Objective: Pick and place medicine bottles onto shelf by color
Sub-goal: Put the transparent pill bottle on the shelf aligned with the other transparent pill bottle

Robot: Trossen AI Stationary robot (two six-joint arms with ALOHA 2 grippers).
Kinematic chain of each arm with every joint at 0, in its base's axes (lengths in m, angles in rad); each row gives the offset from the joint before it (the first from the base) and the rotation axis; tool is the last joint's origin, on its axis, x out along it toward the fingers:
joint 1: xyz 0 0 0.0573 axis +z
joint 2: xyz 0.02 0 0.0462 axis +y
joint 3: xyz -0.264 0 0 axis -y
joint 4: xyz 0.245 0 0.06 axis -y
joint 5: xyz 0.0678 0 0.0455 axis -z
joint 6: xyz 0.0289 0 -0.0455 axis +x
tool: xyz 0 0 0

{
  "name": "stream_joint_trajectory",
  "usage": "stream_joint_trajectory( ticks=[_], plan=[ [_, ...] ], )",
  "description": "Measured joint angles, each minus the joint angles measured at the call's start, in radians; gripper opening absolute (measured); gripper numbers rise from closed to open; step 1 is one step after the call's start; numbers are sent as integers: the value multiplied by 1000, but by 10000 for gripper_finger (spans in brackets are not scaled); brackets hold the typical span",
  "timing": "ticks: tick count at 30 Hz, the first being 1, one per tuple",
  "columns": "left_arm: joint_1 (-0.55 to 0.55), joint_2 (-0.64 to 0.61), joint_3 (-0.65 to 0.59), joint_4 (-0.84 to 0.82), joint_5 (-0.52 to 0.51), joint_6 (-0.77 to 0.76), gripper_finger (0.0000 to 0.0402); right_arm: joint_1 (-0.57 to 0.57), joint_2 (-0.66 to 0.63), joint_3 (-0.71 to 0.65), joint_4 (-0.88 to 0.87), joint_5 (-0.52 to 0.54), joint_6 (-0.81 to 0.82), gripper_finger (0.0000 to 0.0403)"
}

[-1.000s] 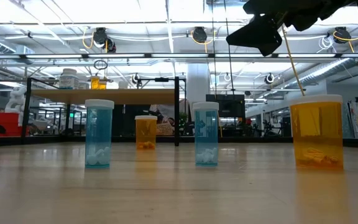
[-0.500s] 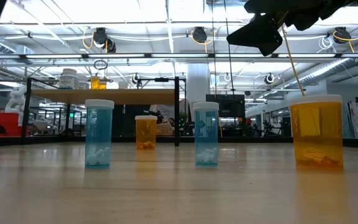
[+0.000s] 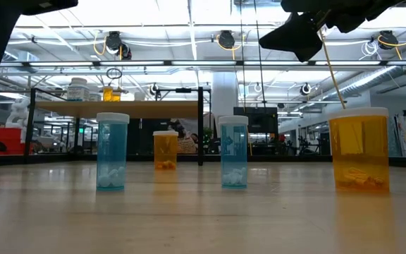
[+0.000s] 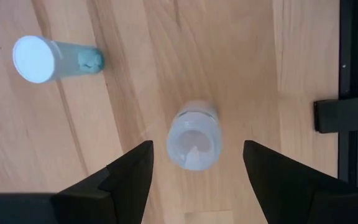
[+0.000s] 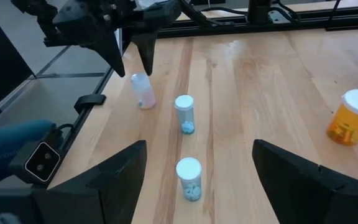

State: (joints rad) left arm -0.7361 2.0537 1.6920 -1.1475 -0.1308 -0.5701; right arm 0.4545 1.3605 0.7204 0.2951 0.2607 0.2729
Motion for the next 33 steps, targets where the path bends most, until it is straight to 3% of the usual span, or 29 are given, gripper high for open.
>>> stream_joint_trajectory(
  ticks=[11,25,33],
  plan=[
    [0,42,-1,45,-1,30,247,0,0,0,0,0,1,286],
    [0,47,-1,38,-1,64,141,6,0,0,18,0,-5,286],
    [15,47,-1,37,0,13,164,6,0,0,26,2,-8,286]
  ],
)
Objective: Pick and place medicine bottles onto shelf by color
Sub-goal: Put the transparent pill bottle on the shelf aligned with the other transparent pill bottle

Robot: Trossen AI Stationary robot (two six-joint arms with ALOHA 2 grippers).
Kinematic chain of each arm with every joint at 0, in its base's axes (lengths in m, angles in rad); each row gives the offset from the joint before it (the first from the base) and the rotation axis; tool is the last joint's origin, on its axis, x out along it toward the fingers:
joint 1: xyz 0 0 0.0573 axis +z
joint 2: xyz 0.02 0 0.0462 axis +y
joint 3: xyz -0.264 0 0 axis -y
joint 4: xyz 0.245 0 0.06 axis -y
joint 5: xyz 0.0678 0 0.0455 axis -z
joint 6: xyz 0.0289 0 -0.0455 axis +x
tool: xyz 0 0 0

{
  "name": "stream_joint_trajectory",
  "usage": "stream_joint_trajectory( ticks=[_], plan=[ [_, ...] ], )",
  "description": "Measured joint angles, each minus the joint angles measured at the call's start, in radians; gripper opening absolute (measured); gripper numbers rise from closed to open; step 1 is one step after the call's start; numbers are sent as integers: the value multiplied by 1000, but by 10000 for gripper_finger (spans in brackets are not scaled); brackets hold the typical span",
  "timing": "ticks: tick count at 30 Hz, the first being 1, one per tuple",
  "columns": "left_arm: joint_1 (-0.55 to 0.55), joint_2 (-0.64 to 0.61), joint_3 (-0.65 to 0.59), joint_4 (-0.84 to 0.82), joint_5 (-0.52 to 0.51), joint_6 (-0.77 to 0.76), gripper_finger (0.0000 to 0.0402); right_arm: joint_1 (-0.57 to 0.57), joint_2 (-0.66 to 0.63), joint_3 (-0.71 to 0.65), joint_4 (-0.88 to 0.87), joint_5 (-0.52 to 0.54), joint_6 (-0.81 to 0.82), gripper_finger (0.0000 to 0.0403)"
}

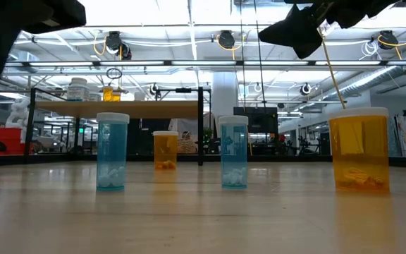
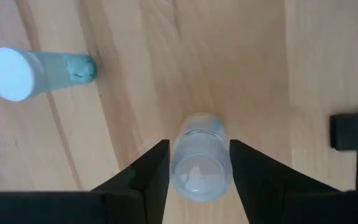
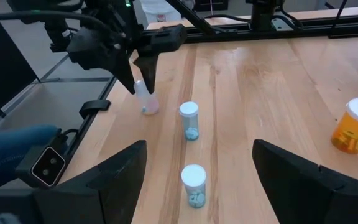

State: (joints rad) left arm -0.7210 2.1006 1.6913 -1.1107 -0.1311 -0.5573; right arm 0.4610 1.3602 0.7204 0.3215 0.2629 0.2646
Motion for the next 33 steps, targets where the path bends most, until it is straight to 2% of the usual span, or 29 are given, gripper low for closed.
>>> stream_joint_trajectory(
  ticks=[6,12,19,29,33],
  plan=[
    [23,0,0,-1,32,-26,148,0,0,0,19,10,1,286],
    [44,-1,0,-2,40,-45,138,10,0,0,19,85,4,286],
    [70,-7,0,-11,52,-98,157,24,30,0,51,215,-9,286],
    [116,-97,0,-13,55,-222,139,59,295,4,477,243,-108,288],
    [137,-158,1,-10,51,-295,149,69,388,73,498,289,-164,300]
  ],
)
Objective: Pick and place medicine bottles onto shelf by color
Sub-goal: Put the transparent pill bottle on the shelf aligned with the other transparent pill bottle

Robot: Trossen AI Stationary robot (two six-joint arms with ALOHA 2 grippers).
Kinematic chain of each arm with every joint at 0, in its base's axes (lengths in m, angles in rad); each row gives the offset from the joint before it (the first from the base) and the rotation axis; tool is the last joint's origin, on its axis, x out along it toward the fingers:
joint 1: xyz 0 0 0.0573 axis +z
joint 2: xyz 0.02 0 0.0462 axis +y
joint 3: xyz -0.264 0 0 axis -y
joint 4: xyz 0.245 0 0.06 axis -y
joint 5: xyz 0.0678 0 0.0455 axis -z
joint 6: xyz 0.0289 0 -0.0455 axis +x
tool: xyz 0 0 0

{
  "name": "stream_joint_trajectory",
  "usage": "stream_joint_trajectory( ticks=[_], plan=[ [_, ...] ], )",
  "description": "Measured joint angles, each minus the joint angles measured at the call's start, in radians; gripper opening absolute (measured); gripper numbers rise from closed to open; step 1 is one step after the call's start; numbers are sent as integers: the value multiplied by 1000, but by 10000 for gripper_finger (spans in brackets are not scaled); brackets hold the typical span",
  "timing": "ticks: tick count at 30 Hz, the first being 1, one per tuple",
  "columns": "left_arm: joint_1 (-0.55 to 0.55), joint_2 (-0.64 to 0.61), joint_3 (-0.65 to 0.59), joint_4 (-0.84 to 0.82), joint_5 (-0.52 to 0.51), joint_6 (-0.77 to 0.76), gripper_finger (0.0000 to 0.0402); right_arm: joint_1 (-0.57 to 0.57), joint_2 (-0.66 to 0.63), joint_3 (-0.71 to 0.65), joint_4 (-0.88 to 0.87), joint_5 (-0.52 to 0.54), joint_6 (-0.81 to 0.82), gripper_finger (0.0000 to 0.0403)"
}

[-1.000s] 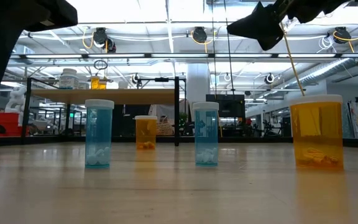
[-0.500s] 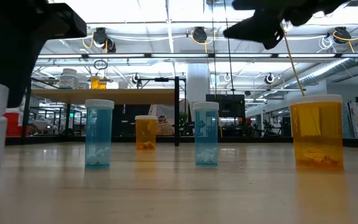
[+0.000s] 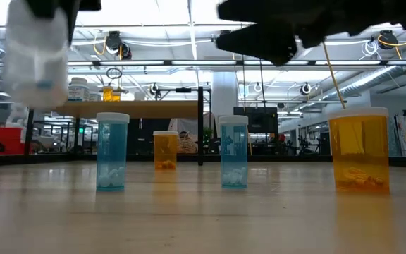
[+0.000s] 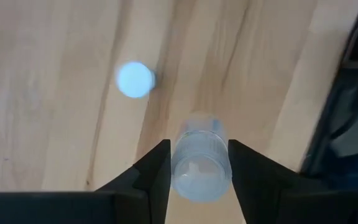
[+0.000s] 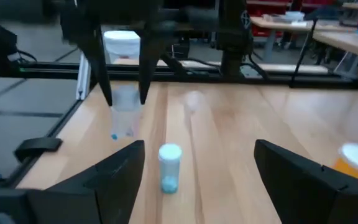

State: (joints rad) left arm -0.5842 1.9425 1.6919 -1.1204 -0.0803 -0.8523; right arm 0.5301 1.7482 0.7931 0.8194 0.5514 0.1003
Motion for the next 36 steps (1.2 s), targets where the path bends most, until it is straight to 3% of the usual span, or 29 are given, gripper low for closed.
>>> stream_joint_trajectory(
  ticks=[9,16,23,28,36],
  plan=[
    [65,-151,1,-3,-101,-79,151,-27,69,185,-121,-31,-111,336],
    [113,-247,1,26,-270,-59,151,-71,69,210,-135,-24,-121,340],
    [138,-254,1,94,-288,-18,152,-94,69,210,-86,-24,-187,335],
    [143,-254,1,143,-288,-2,152,-98,69,210,-48,-24,-244,309],
    [138,-254,1,142,-288,-5,152,-98,69,210,-22,-24,-274,218]
  ],
)
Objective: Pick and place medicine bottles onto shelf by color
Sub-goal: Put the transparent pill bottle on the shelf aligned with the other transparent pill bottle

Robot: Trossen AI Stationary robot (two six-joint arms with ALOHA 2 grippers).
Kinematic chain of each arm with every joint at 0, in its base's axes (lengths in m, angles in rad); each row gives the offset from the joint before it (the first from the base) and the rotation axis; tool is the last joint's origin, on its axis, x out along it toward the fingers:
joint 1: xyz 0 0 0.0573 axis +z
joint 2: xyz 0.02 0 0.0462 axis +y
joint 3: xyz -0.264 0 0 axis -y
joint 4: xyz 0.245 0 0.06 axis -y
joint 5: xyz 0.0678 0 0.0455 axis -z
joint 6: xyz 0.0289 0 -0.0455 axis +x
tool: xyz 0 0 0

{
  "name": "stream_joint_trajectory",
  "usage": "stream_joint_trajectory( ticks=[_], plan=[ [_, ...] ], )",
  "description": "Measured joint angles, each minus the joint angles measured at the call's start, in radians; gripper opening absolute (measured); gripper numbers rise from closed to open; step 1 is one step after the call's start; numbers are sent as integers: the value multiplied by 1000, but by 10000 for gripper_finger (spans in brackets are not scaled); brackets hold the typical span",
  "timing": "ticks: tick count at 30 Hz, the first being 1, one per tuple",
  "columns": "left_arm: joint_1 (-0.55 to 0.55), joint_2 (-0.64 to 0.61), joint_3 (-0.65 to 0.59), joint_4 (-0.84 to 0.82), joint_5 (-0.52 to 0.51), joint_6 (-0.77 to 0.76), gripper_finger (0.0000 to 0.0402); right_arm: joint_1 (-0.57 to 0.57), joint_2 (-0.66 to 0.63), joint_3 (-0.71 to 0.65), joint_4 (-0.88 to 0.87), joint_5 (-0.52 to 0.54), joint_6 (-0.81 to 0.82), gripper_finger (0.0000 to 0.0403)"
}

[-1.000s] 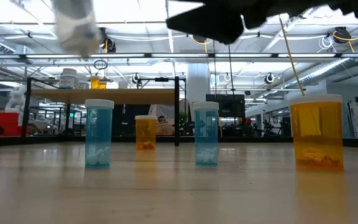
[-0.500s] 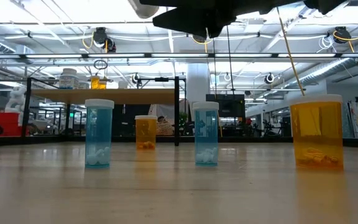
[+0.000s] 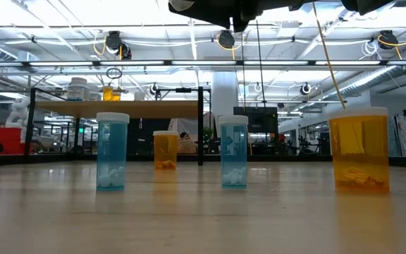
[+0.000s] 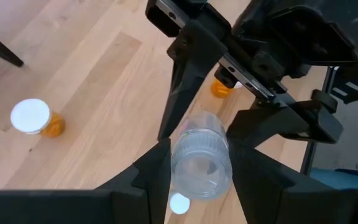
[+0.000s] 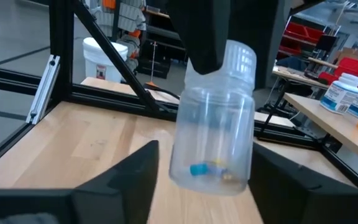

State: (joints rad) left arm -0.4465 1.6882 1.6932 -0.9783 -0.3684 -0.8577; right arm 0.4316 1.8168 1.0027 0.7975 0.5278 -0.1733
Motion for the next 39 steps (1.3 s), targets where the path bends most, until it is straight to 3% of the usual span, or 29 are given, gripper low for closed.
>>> stream_joint_trajectory(
  ticks=[8,12,16,21,26,34,39],
  plan=[
    [-1,0,0,-3,1,31,155,0,0,0,0,1,-4,146],
    [-1,0,0,4,2,56,178,0,0,0,0,0,-4,149],
    [-6,0,0,4,18,98,220,0,-1,-1,-2,-4,5,166],
    [-6,0,0,17,14,186,273,0,-3,-1,-11,-49,53,158],
    [-7,-20,0,49,-48,352,306,-9,-11,-1,-50,-196,156,152],
    [-7,-52,0,102,-100,724,312,-127,-26,-2,-118,-644,349,159],
    [-6,-53,0,97,-104,845,312,-242,-26,-2,-124,-875,416,157]
  ],
)
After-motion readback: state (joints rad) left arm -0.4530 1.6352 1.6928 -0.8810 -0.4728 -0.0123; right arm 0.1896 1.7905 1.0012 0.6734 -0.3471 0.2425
